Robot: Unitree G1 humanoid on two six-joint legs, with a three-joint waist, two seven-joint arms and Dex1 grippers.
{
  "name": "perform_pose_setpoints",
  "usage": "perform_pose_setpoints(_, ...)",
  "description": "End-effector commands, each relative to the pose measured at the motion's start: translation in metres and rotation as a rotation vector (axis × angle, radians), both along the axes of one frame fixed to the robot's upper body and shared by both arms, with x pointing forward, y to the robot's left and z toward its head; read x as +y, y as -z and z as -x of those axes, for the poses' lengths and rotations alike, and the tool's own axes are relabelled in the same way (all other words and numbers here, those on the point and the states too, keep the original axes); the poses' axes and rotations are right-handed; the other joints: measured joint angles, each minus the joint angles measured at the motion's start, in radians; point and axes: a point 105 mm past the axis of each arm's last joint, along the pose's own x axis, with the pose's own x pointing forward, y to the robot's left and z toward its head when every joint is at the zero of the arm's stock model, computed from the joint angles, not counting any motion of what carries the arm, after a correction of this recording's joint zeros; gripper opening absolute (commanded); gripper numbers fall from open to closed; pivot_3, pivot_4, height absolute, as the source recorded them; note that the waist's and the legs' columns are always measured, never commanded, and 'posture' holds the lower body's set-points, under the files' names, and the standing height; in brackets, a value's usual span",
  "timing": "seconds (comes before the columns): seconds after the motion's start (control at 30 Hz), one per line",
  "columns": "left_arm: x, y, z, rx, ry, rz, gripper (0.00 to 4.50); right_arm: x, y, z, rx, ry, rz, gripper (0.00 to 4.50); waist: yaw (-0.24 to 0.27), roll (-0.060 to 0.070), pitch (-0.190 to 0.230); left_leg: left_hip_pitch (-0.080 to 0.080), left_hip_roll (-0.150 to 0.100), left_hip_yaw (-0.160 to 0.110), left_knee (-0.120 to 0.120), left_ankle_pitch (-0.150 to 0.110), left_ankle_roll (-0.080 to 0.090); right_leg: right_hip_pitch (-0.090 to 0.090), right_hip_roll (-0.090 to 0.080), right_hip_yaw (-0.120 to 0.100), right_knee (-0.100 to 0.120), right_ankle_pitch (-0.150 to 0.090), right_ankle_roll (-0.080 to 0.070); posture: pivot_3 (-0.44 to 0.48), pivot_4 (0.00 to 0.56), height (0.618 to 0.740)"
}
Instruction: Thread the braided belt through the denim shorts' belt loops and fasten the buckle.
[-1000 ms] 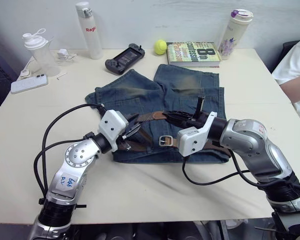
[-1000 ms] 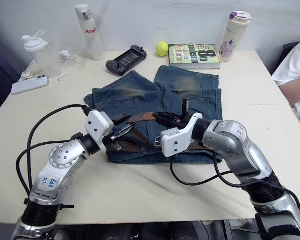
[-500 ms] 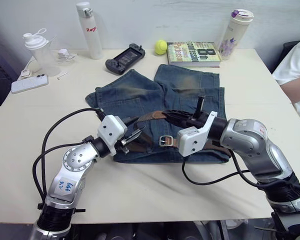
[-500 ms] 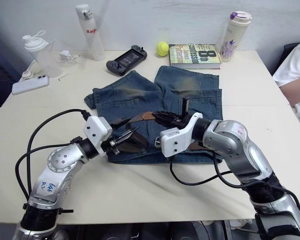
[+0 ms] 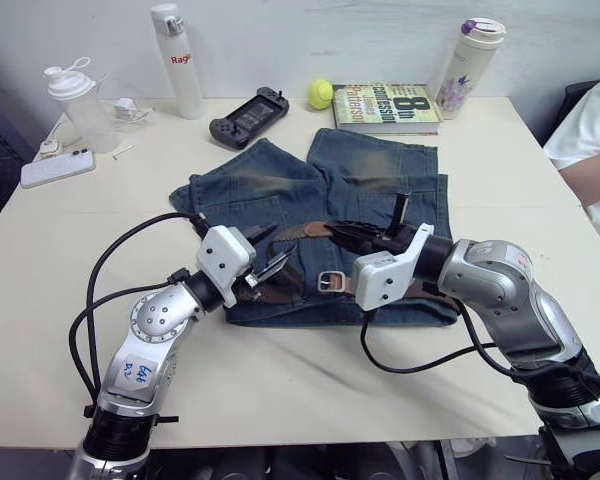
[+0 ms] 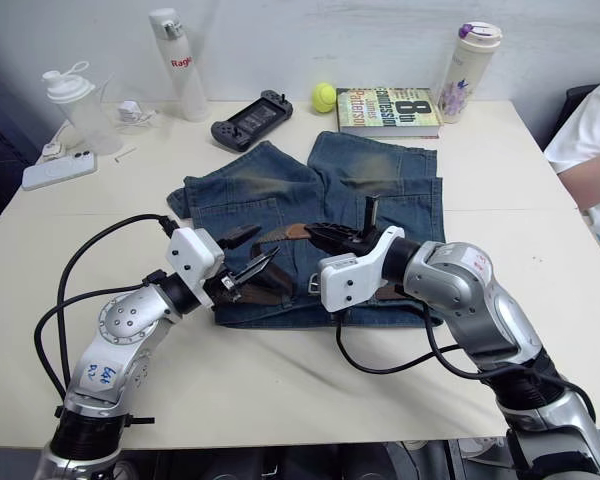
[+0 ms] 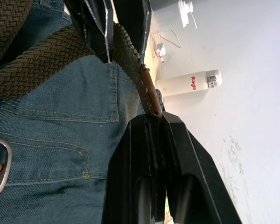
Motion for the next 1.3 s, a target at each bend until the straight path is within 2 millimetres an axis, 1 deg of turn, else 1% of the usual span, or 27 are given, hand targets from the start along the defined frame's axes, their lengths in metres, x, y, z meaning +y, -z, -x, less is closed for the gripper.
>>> perform_pose_setpoints(0.03, 0.000, -0.008, 0.003, -0.045, 0.003, -0.005, 0.16, 0.002, -0.014, 0.008, -0.047, -0.023, -0.038, 0.00, 0.000, 0.000, 0.000, 0.000, 0.000, 0.000, 0.000, 0.000, 0.000, 0.000, 0.000, 0.000, 0.000, 0.000, 0.000, 0.000, 0.150, 0.740)
perform_pose_setpoints(0.07, 0.000, -0.008, 0.002, -0.043, 0.000, -0.006, 0.01, 0.002, -0.015, 0.008, -0.048, -0.023, -0.040, 0.00, 0.000, 0.000, 0.000, 0.000, 0.000, 0.000, 0.000, 0.000, 0.000, 0.000, 0.000, 0.000, 0.000, 0.000, 0.000, 0.000, 0.150, 0.740)
perform_pose_setpoints(0.27, 0.001, -0.007, 0.002, -0.038, -0.003, -0.004, 0.01, 0.002, -0.015, 0.008, -0.042, -0.021, -0.048, 0.00, 0.000, 0.000, 0.000, 0.000, 0.000, 0.000, 0.000, 0.000, 0.000, 0.000, 0.000, 0.000, 0.000, 0.000, 0.000, 0.000, 0.150, 0.740)
perform_pose_setpoints(0.33, 0.003, -0.005, 0.002, -0.012, -0.022, 0.012, 0.01, 0.000, -0.012, 0.006, -0.008, -0.003, -0.061, 0.00, 0.000, 0.000, 0.000, 0.000, 0.000, 0.000, 0.000, 0.000, 0.000, 0.000, 0.000, 0.000, 0.000, 0.000, 0.000, 0.000, 0.150, 0.740)
perform_pose_setpoints(0.37, 0.004, -0.004, 0.003, 0.004, -0.025, 0.026, 0.01, -0.002, -0.007, 0.004, 0.046, 0.019, -0.076, 0.00, 0.000, 0.000, 0.000, 0.000, 0.000, 0.000, 0.000, 0.000, 0.000, 0.000, 0.000, 0.000, 0.000, 0.000, 0.000, 0.000, 0.150, 0.740)
perform_pose_setpoints(0.43, 0.002, -0.003, 0.008, 0.027, -0.002, 0.042, 0.01, -0.006, -0.002, 0.003, 0.105, 0.055, -0.103, 0.00, 0.000, 0.000, 0.000, 0.000, 0.000, 0.000, 0.000, 0.000, 0.000, 0.000, 0.000, 0.000, 0.000, 0.000, 0.000, 0.000, 0.150, 0.740)
perform_pose_setpoints(0.5, 0.000, 0.000, 0.013, 0.041, 0.006, 0.025, 0.01, -0.008, -0.005, 0.002, 0.125, 0.078, -0.160, 0.00, 0.000, 0.000, 0.000, 0.000, 0.000, 0.000, 0.000, 0.000, 0.000, 0.000, 0.000, 0.000, 0.000, 0.000, 0.000, 0.000, 0.150, 0.740)
perform_pose_setpoints(0.57, 0.001, 0.002, 0.015, 0.060, -0.005, 0.036, 0.00, -0.010, -0.006, 0.002, 0.169, 0.092, -0.213, 0.78, 0.000, 0.000, 0.000, 0.000, 0.000, 0.000, 0.000, 0.000, 0.000, 0.000, 0.000, 0.000, 0.000, 0.000, 0.000, 0.000, 0.150, 0.740)
perform_pose_setpoints(0.6, 0.002, 0.003, 0.015, 0.069, -0.012, 0.045, 0.00, -0.011, -0.005, 0.001, 0.187, 0.107, -0.226, 0.91, 0.000, 0.000, 0.000, 0.000, 0.000, 0.000, 0.000, 0.000, 0.000, 0.000, 0.000, 0.000, 0.000, 0.000, 0.000, 0.000, 0.150, 0.740)
perform_pose_setpoints(0.63, 0.002, 0.003, 0.015, 0.075, -0.019, 0.052, 0.00, -0.013, -0.005, 0.001, 0.188, 0.119, -0.228, 1.34, 0.000, 0.000, 0.000, 0.000, 0.000, 0.000, 0.000, 0.000, 0.000, 0.000, 0.000, 0.000, 0.001, 0.000, 0.000, 0.000, 0.150, 0.740)
perform_pose_setpoints(0.67, 0.003, 0.003, 0.015, 0.083, -0.029, 0.062, 0.00, -0.016, -0.004, 0.001, 0.186, 0.135, -0.232, 1.94, 0.000, 0.000, 0.000, 0.000, 0.000, -0.001, 0.000, 0.000, 0.000, 0.000, 0.000, 0.000, 0.001, 0.000, 0.000, 0.000, 0.150, 0.740)
perform_pose_setpoints(0.7, 0.005, 0.005, 0.015, 0.095, -0.040, 0.073, 0.00, -0.019, -0.004, 0.001, 0.205, 0.148, -0.257, 2.22, 0.000, 0.000, 0.000, 0.000, 0.000, -0.001, 0.000, 0.000, 0.000, 0.000, 0.000, 0.000, 0.001, 0.000, 0.000, 0.000, 0.150, 0.740)
perform_pose_setpoints(0.73, 0.008, 0.006, 0.014, 0.109, -0.055, 0.086, 0.00, -0.024, -0.003, 0.001, 0.231, 0.165, -0.284, 2.65, 0.003, 0.000, 0.000, 0.000, 0.000, -0.001, 0.000, 0.000, 0.000, 0.000, 0.000, 0.000, 0.000, 0.000, 0.000, 0.000, 0.150, 0.740)
perform_pose_setpoints(0.77, 0.012, 0.008, 0.014, 0.126, -0.076, 0.105, 0.00, -0.029, 0.001, 0.002, 0.270, 0.183, -0.301, 2.90, 0.004, 0.000, 0.000, 0.000, 0.000, -0.001, 0.000, 0.000, 0.000, 0.000, 0.000, 0.000, 0.000, 0.000, 0.000, 0.000, 0.150, 0.740)
perform_pose_setpoints(0.8, 0.016, 0.010, 0.013, 0.141, -0.097, 0.121, 0.00, -0.033, 0.009, 0.004, 0.310, 0.199, -0.295, 3.46, 0.003, 0.000, 0.000, 0.000, 0.000, -0.001, -0.001, 0.000, 0.000, 0.000, 0.000, 0.000, -0.001, 0.000, 0.000, 0.000, 0.150, 0.740)
perform_pose_setpoints(0.83, 0.019, 0.013, 0.014, 0.144, -0.108, 0.113, 0.00, -0.038, 0.023, 0.009, 0.363, 0.218, -0.269, 3.78, 0.003, 0.000, 0.000, -0.001, 0.000, -0.001, -0.001, 0.000, 0.000, 0.000, 0.000, 0.000, -0.001, 0.000, 0.000, 0.000, 0.150, 0.740)
perform_pose_setpoints(0.93, 0.023, 0.013, 0.015, 0.143, -0.123, 0.112, 0.00, -0.042, 0.052, 0.020, 0.454, 0.253, -0.232, 3.78, 0.003, 0.000, 0.000, 0.000, 0.000, -0.001, -0.002, -0.001, 0.001, 0.000, 0.000, 0.000, -0.002, 0.000, 0.000, 0.000, 0.150, 0.740)
perform_pose_setpoints(1.03, 0.024, 0.011, 0.014, 0.145, -0.129, 0.129, 0.00, -0.041, 0.071, 0.022, 0.466, 0.284, -0.207, 3.78, 0.000, 0.000, 0.000, 0.000, 0.000, -0.001, -0.001, -0.001, 0.001, 0.000, 0.000, 0.000, -0.001, 0.000, 0.000, 0.000, 0.150, 0.740)
perform_pose_setpoints(1.13, 0.024, 0.009, 0.013, 0.142, -0.133, 0.129, 0.00, -0.037, 0.079, 0.021, 0.474, 0.295, -0.225, 3.78, -0.001, 0.000, 0.000, 0.001, 0.000, -0.001, -0.002, -0.001, 0.000, 0.000, 0.000, 0.001, 0.000, 0.000, 0.000, 0.000, 0.150, 0.740)
perform_pose_setpoints(1.3, 0.026, 0.006, 0.011, 0.139, -0.134, 0.133, 0.00, -0.037, 0.091, 0.015, 0.451, 0.335, -0.202, 3.78, 0.001, 0.000, 0.000, 0.000, 0.000, -0.001, -0.002, -0.001, -0.001, 0.000, 0.000, 0.000, -0.001, 0.000, 0.000, 0.000, 0.150, 0.740)
